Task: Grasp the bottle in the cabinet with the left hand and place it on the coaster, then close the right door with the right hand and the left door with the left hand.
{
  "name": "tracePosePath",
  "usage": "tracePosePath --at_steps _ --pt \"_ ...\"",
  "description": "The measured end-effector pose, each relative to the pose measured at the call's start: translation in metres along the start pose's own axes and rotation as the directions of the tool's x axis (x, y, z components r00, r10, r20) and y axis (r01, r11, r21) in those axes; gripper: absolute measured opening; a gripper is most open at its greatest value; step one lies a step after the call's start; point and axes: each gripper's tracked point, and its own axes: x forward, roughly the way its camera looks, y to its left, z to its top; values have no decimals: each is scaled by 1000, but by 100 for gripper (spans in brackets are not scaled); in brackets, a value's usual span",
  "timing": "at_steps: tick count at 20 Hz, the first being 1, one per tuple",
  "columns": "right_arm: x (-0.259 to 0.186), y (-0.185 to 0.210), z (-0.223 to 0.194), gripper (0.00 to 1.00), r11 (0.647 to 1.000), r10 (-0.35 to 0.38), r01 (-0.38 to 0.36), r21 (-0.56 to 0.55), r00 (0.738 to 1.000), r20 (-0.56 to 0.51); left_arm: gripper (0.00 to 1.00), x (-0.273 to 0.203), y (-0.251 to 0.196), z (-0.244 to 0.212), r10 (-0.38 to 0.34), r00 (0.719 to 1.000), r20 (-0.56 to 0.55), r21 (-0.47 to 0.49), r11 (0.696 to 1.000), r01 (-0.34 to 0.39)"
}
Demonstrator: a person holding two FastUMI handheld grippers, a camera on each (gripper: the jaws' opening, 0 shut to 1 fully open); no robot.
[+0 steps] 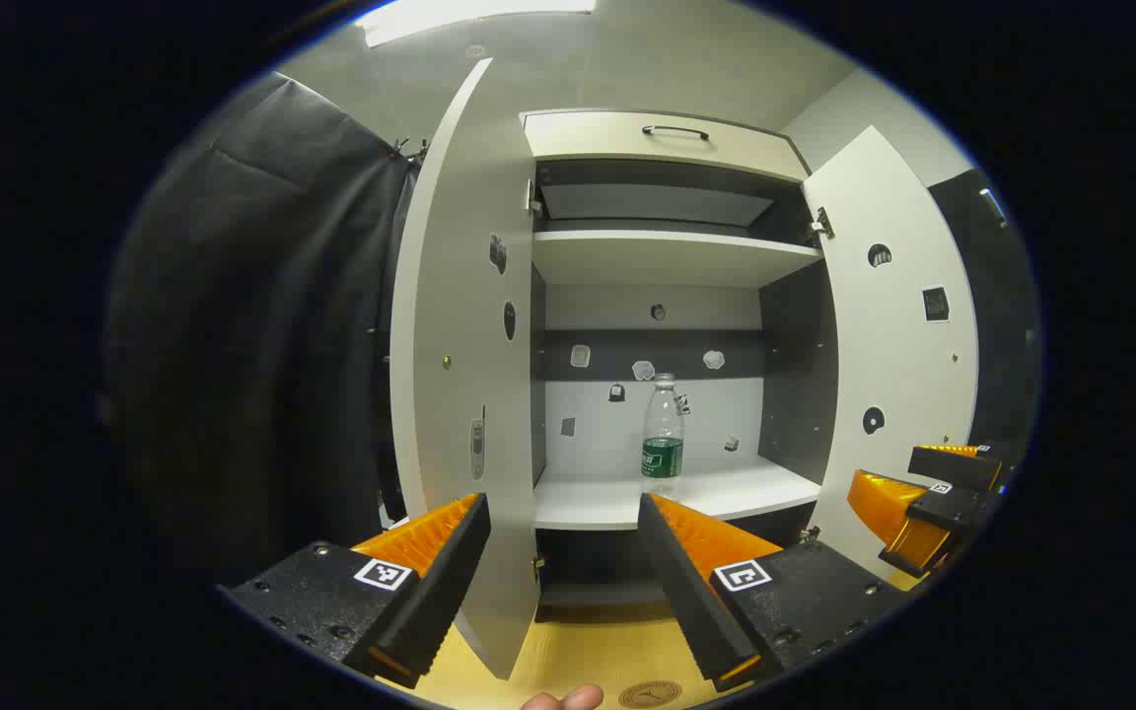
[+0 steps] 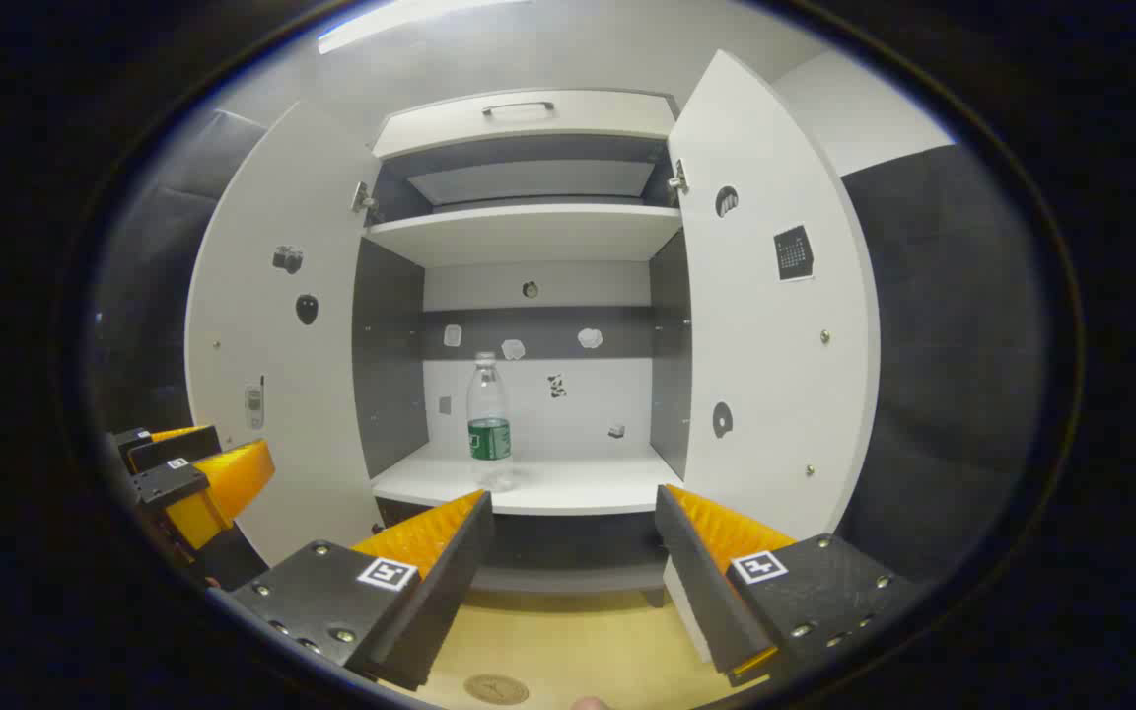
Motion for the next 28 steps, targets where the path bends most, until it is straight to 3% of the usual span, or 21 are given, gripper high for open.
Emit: tracePosePath --at_steps 15,16,19,22,28 --pt "4 -1 0 100 1000 -12 12 0 1000 -5 96 16 -1 -4 -6 1000 -3 2 1000 6" --pt "5 -1 -1 96 1000 -13 13 1 1000 -6 95 18 -2 -6 -9 1000 -5 5 1000 9" --pt "5 -1 -1 100 1000 -15 15 1 1000 -9 96 26 -8 -10 -20 1000 -13 6 1000 20" --pt "6 -2 -3 96 1000 -22 22 -5 1000 -17 96 42 -15 -13 -30 999 -12 15 999 30" --pt "16 -15 -17 100 998 -52 51 -21 997 -55 95 100 -47 -19 -83 997 -5 24 996 83"
